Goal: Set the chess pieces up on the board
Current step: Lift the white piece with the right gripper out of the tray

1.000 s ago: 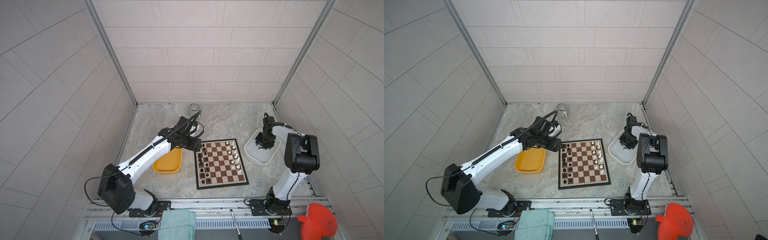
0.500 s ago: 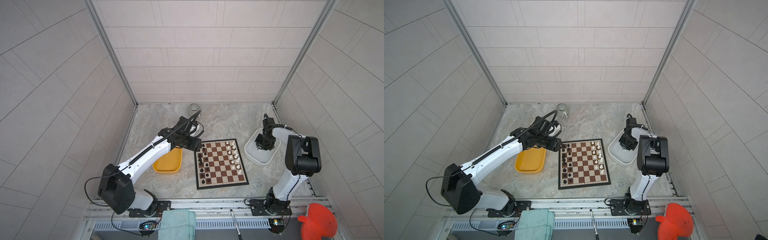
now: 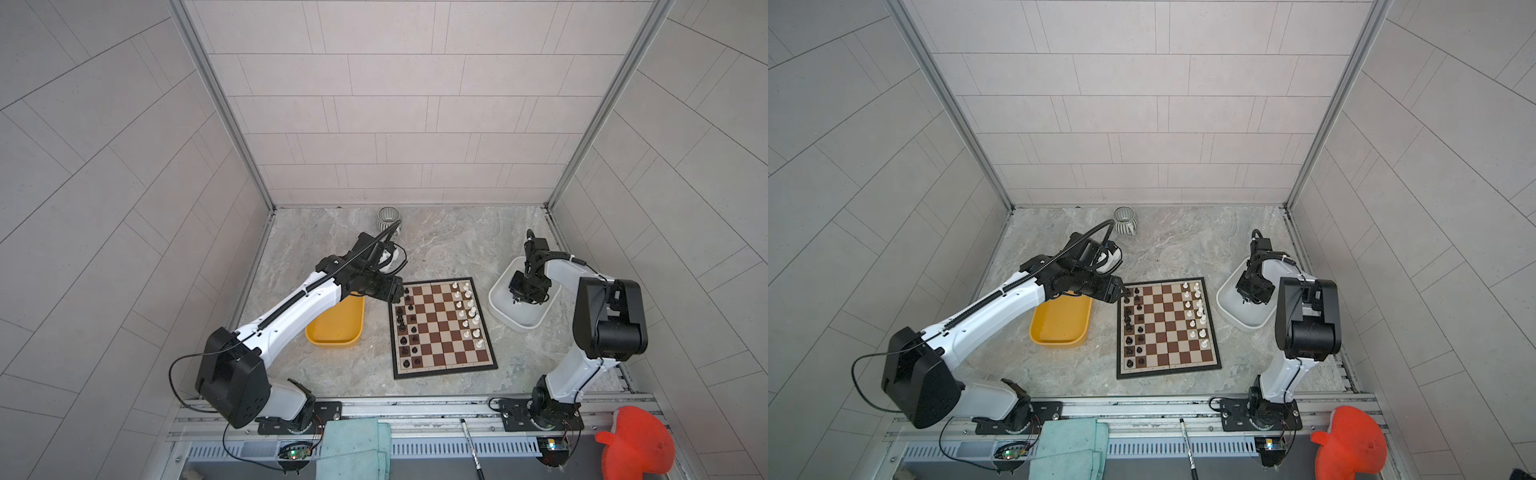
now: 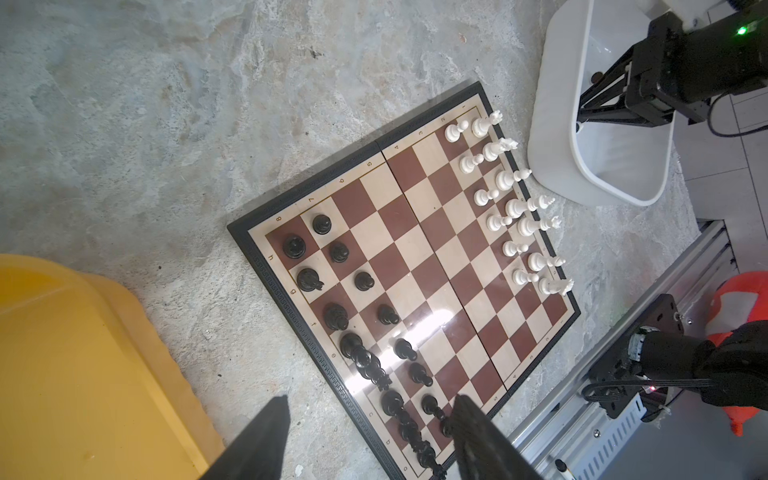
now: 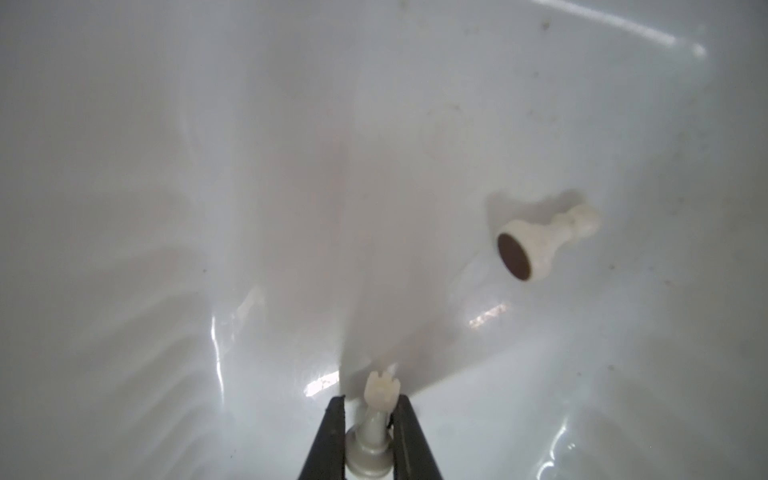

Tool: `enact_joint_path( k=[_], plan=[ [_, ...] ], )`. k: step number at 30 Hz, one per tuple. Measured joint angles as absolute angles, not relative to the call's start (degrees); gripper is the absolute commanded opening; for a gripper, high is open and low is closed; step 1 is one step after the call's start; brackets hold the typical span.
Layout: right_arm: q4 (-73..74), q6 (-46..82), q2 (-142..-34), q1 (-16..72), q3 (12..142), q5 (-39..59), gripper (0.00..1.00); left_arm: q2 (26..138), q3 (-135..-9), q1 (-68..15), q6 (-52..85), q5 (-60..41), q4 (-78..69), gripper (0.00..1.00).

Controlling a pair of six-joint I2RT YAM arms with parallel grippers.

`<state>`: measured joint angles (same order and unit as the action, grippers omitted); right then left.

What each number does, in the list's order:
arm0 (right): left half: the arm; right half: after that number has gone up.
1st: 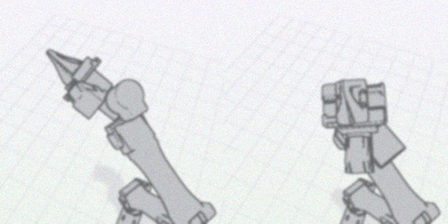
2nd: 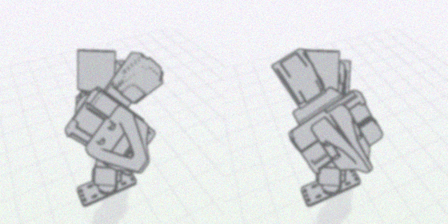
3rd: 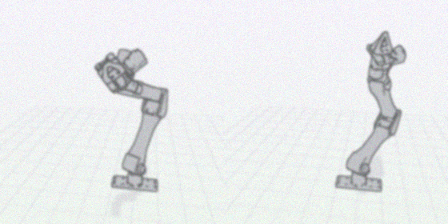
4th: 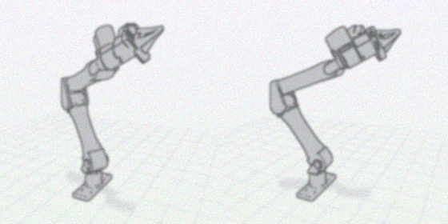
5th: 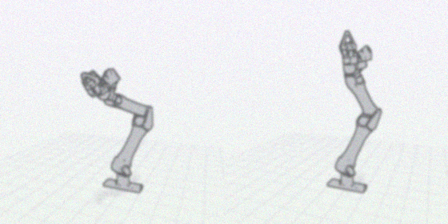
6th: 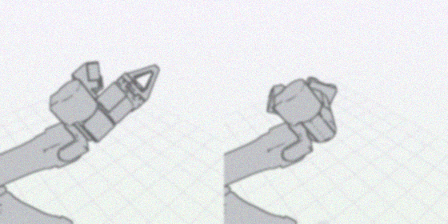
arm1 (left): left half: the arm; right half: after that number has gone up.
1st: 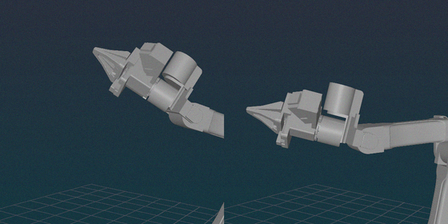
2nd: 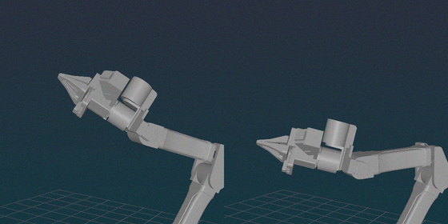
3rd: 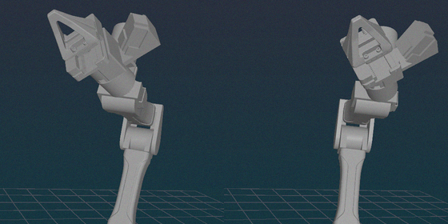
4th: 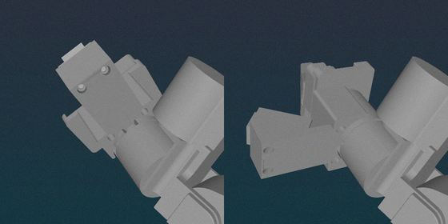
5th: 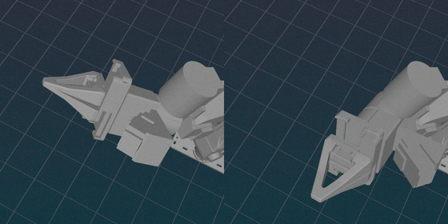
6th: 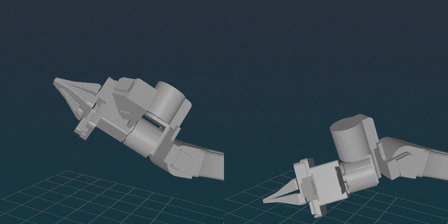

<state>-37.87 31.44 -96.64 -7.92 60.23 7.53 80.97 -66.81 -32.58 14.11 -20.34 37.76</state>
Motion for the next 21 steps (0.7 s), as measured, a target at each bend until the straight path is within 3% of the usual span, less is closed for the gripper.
enact_joint_path(
  k=[13,21],
  plan=[
    [-28.3,25.9,-76.5,-5.3,52.5,14.5,0.02,82.2,-66.5,-32.5,16.0,-24.9,35.4,0.68],
    [-19.4,20.7,-70.1,6.9,50.6,19.7,0.0,83.8,-66.5,-28.8,22.0,-34.8,31.8,0.67]
  ],
)
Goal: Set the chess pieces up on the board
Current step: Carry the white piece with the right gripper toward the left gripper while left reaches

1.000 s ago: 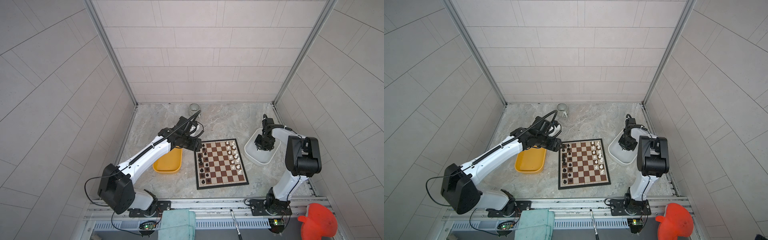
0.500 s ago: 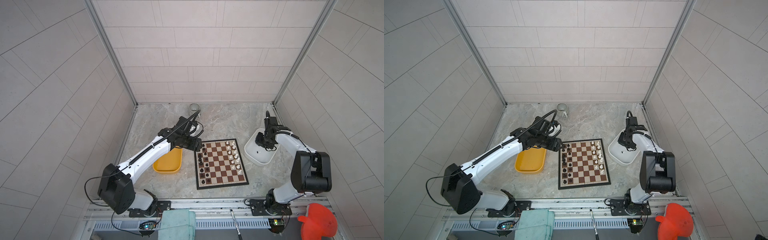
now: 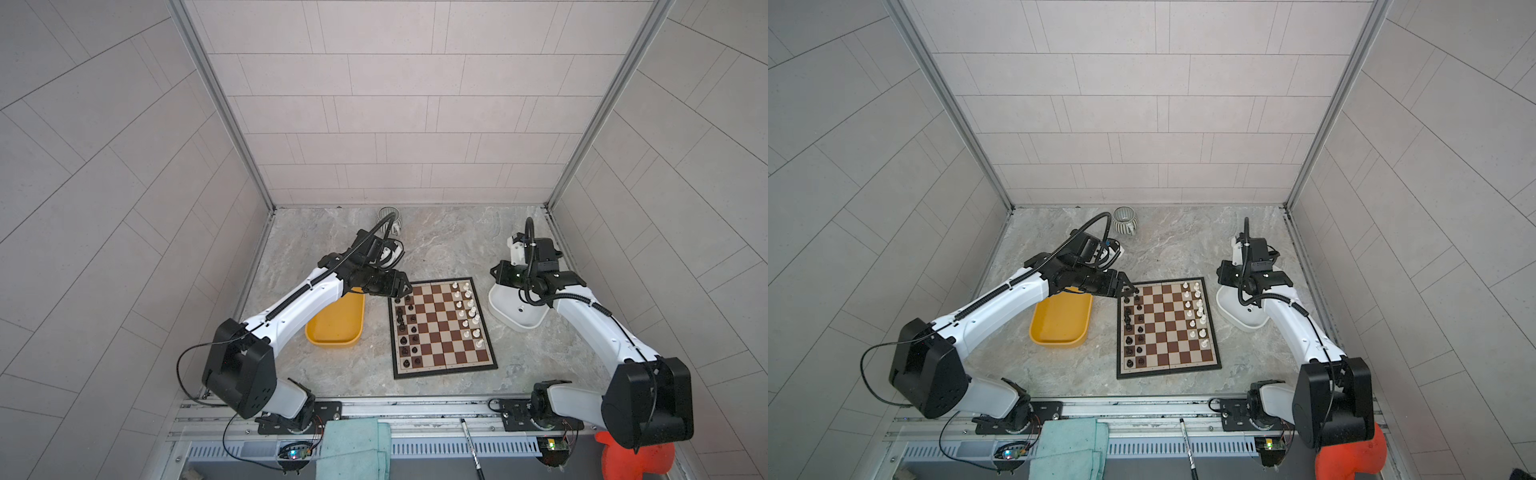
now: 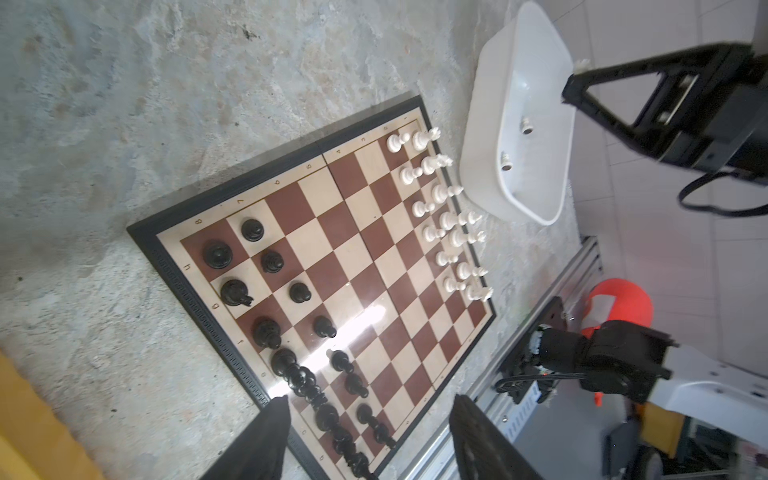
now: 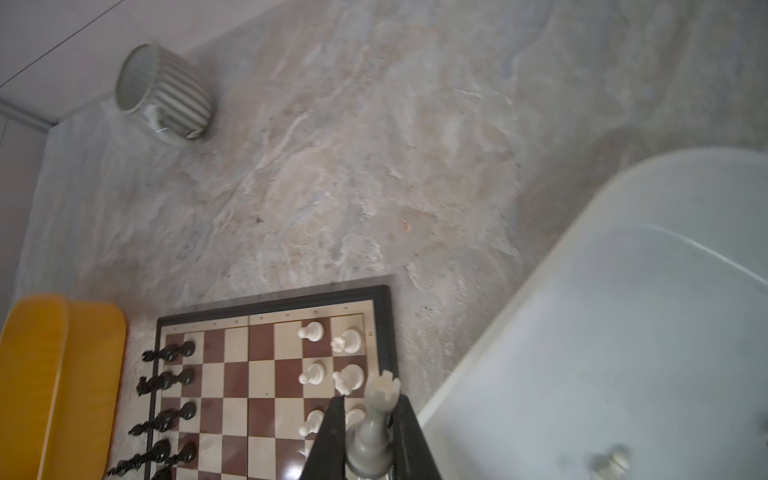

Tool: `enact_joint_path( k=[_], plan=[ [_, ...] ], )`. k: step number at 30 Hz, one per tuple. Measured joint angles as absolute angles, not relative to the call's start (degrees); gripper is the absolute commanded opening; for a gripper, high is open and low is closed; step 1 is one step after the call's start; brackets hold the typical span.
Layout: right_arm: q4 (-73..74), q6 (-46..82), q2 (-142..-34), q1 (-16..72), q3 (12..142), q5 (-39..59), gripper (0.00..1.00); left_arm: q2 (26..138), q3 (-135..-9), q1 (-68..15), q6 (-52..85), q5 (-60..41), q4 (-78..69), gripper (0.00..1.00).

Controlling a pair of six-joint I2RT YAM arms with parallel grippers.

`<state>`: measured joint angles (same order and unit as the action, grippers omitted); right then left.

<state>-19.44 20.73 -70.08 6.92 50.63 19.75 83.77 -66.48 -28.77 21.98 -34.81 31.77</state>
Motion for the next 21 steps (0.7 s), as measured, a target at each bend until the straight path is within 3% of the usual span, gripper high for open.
enact_joint_path(
  k=[9,15,21],
  plan=[
    [-8.5,-2.3,-69.1,27.6,50.5,25.5,0.0,83.8,-65.5,-22.1,32.6,-46.1,21.7,0.64],
    [-8.4,-16.5,-69.1,31.0,50.5,29.9,0.0,87.1,-67.0,-24.2,32.8,-51.5,22.0,0.56],
    [-10.3,-24.2,-69.1,31.9,50.4,32.8,0.0,90.4,-69.6,-28.3,32.1,-53.5,23.6,0.55]
  ],
)
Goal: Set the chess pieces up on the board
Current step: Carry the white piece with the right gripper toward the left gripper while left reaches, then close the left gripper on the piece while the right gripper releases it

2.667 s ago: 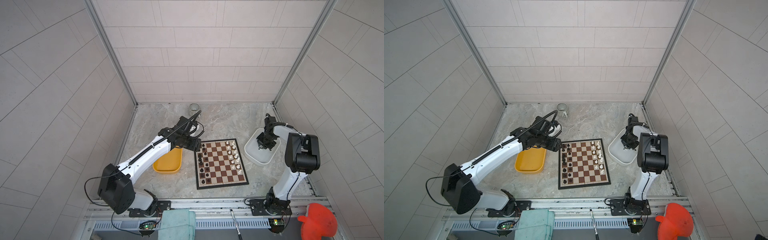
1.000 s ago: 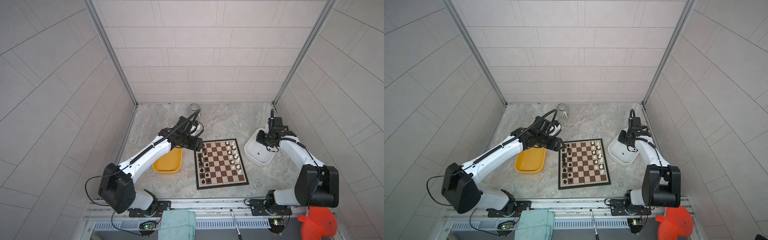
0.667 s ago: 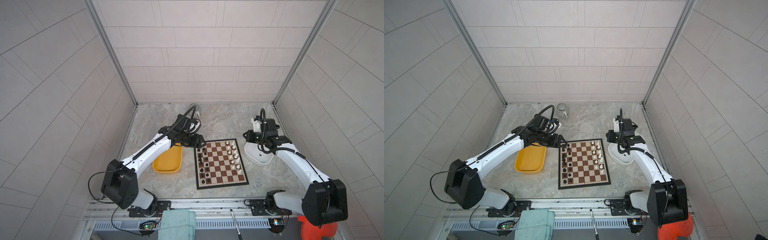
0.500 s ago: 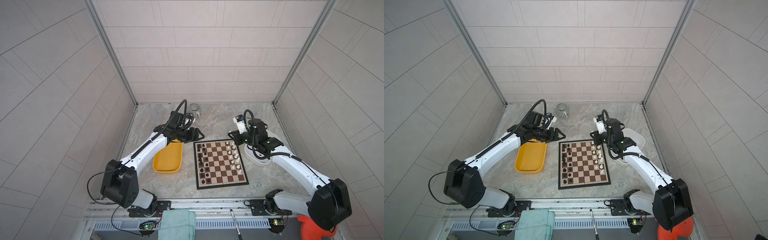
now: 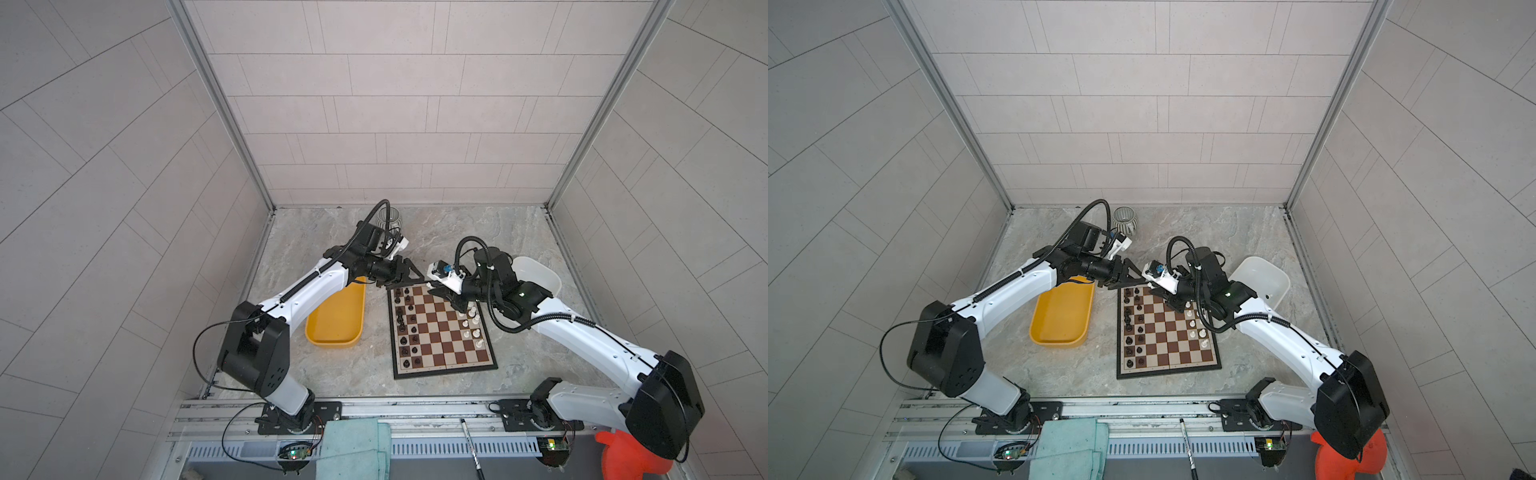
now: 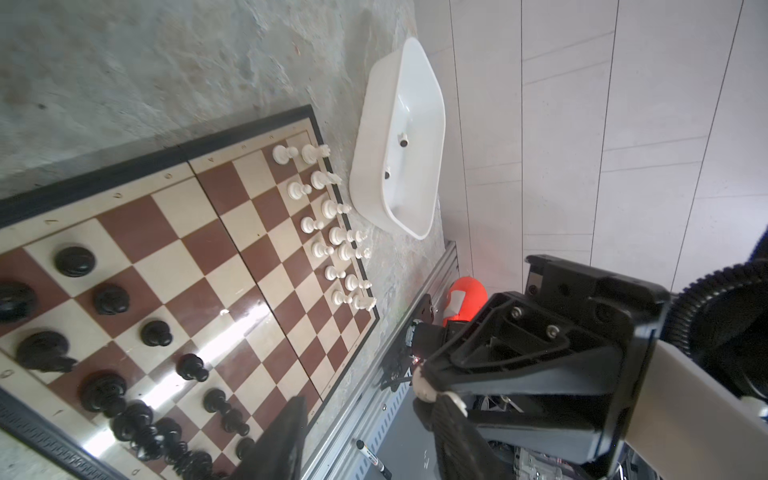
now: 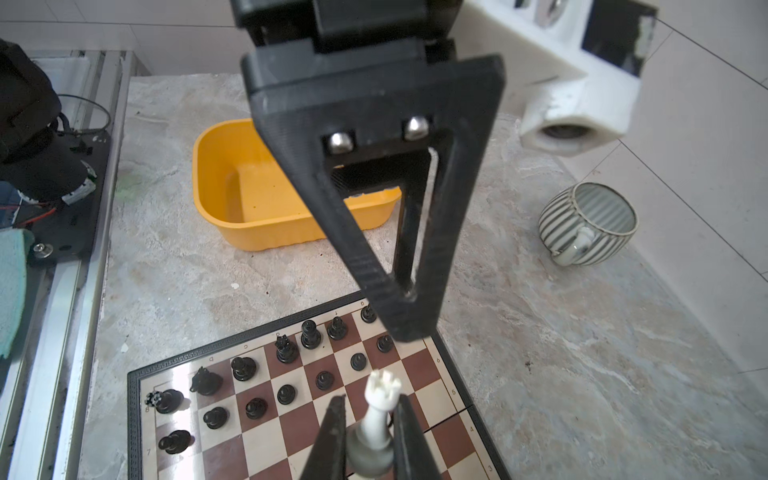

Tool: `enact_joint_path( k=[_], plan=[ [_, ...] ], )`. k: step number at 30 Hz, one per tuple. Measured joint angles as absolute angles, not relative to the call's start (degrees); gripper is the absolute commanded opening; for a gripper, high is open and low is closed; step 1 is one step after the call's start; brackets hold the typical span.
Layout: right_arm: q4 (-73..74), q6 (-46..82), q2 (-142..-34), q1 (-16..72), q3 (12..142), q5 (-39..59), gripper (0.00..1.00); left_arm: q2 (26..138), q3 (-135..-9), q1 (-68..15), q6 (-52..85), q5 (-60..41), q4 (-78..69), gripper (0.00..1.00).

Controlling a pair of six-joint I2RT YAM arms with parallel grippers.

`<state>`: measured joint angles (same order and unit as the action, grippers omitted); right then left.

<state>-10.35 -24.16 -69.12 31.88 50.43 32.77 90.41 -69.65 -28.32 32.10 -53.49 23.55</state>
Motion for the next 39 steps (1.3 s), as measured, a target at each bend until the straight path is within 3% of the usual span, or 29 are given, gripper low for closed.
enact_joint_path(
  k=[19,29,36,39],
  plan=[
    [-9.8,-25.5,-68.2,31.8,48.5,32.5,0.0,92.6,-71.8,-32.7,31.9,-55.8,24.3,0.38],
    [-9.4,-24.2,-67.0,31.2,47.5,31.6,0.0,94.2,-72.0,-33.9,34.0,-57.0,22.9,0.25],
    [-10.2,-23.5,-65.4,30.7,47.4,30.7,0.0,94.3,-71.1,-34.1,38.5,-57.8,18.0,0.1],
    [-11.4,-22.0,-63.6,30.4,47.4,29.8,0.22,94.3,-69.9,-34.3,41.4,-58.7,13.6,0.05]
  ],
)
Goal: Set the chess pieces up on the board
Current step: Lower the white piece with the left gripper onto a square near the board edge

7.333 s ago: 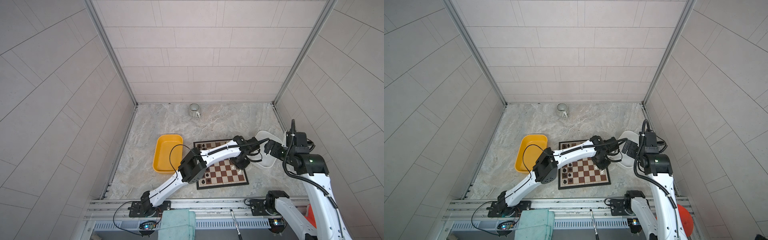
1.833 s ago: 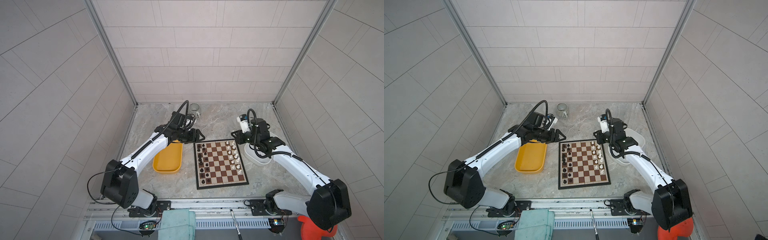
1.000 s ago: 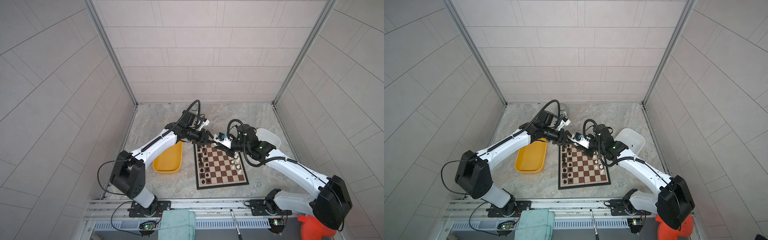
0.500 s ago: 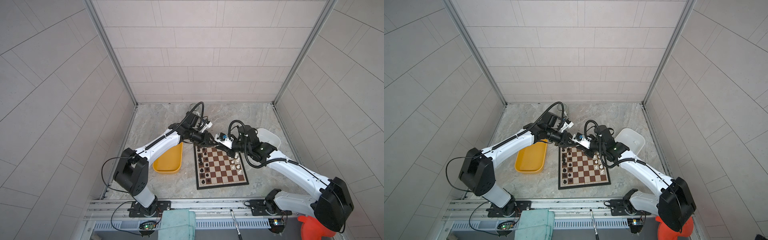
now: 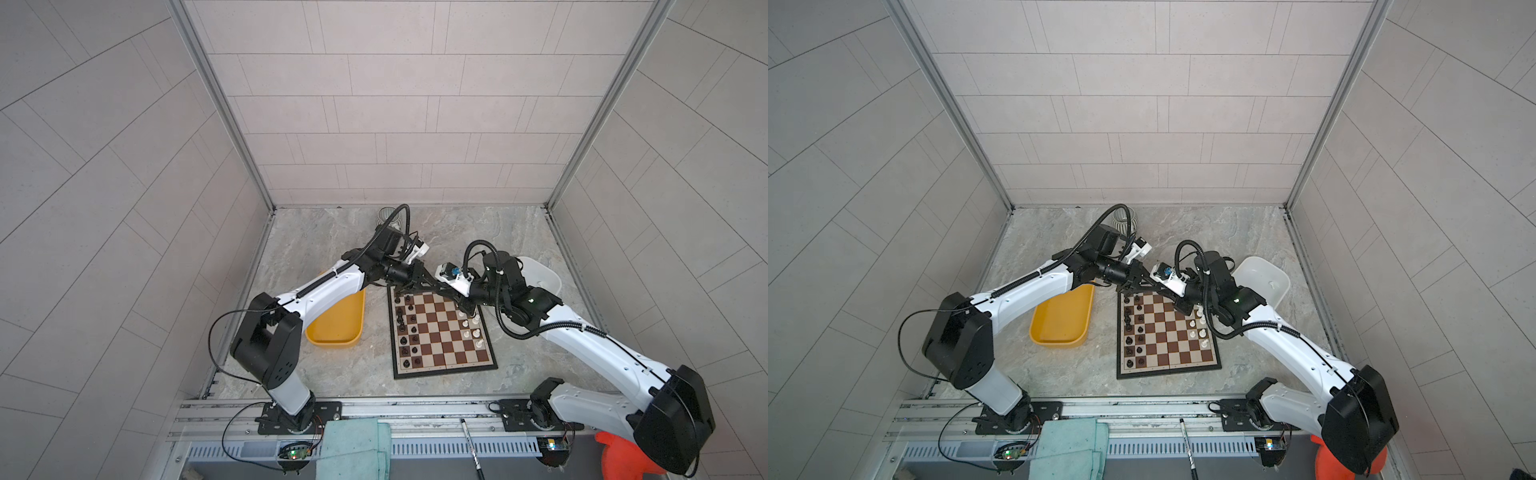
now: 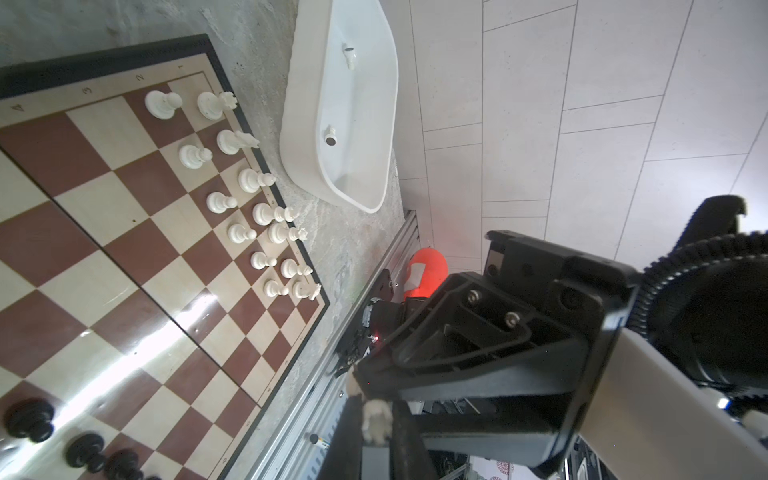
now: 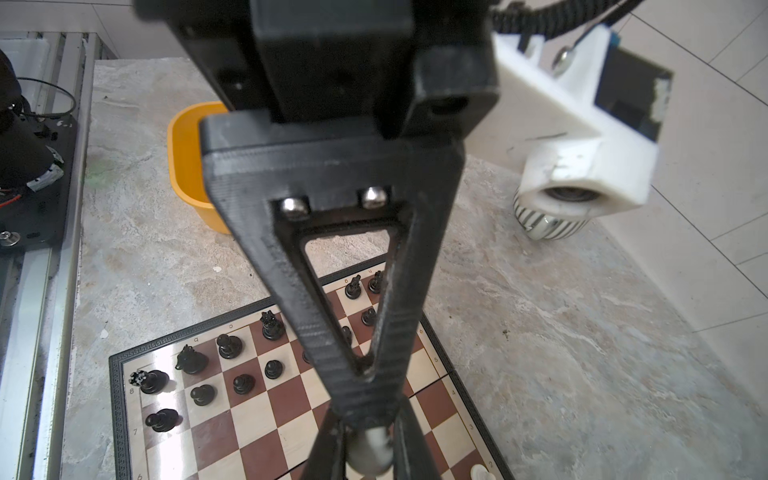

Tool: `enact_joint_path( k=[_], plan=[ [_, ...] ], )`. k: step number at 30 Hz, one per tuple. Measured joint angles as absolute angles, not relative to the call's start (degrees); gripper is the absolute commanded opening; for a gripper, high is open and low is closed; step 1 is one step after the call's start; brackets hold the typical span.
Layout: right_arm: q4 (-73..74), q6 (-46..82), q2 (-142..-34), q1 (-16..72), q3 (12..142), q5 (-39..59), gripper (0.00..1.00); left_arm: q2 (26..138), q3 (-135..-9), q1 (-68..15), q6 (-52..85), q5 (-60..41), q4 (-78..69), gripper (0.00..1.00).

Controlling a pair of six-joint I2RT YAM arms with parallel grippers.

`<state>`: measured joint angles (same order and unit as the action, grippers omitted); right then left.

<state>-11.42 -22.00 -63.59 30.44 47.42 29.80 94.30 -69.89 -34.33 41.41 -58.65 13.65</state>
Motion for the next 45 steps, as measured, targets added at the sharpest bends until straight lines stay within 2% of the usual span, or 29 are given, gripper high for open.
enact_joint_path(
  k=[1,2,3,4,7,10,13,19,25,31,45],
  plan=[
    [-11.9,-21.0,-62.8,30.4,47.4,29.4,0.37,94.3,-69.6,-34.3,42.1,-59.0,12.4,0.05],
    [-12.2,-19.7,-62.1,30.4,47.4,29.2,0.57,94.3,-69.5,-34.3,42.2,-58.7,11.7,0.04],
    [-12.2,-18.1,-61.0,30.4,47.5,28.7,0.92,94.2,-69.5,-34.5,42.0,-57.6,11.7,0.04],
    [-12.6,-16.3,-59.7,30.3,47.8,27.9,0.99,94.2,-69.5,-34.6,41.1,-56.2,12.5,0.03],
    [-16.0,-10.9,-56.1,30.0,50.8,23.0,0.99,94.0,-70.1,-36.0,35.5,-49.9,18.5,0.02],
    [-24.4,-3.7,-55.2,29.1,59.2,12.2,0.99,94.0,-71.6,-39.3,29.3,-42.0,25.1,0.02],
    [-29.9,3.5,-55.0,23.5,65.7,4.8,0.99,94.2,-73.9,-44.9,24.0,-34.2,29.8,0.01],
    [-38.4,21.0,-52.2,0.1,61.2,4.2,0.99,98.5,-80.5,-57.1,15.7,-20.5,33.3,0.01],
    [-45.5,29.2,-54.0,-12.0,59.1,7.4,0.99,106.5,-84.5,-65.2,10.6,-13.0,32.7,0.01],
    [-46.6,32.9,-52.6,-16.2,52.6,10.7,0.99,113.9,-89.0,-69.4,8.8,-10.3,32.0,0.01],
    [-46.8,34.4,-50.0,-16.6,52.0,12.4,0.99,121.8,-96.2,-70.7,8.8,-9.5,34.0,0.01]
  ],
)
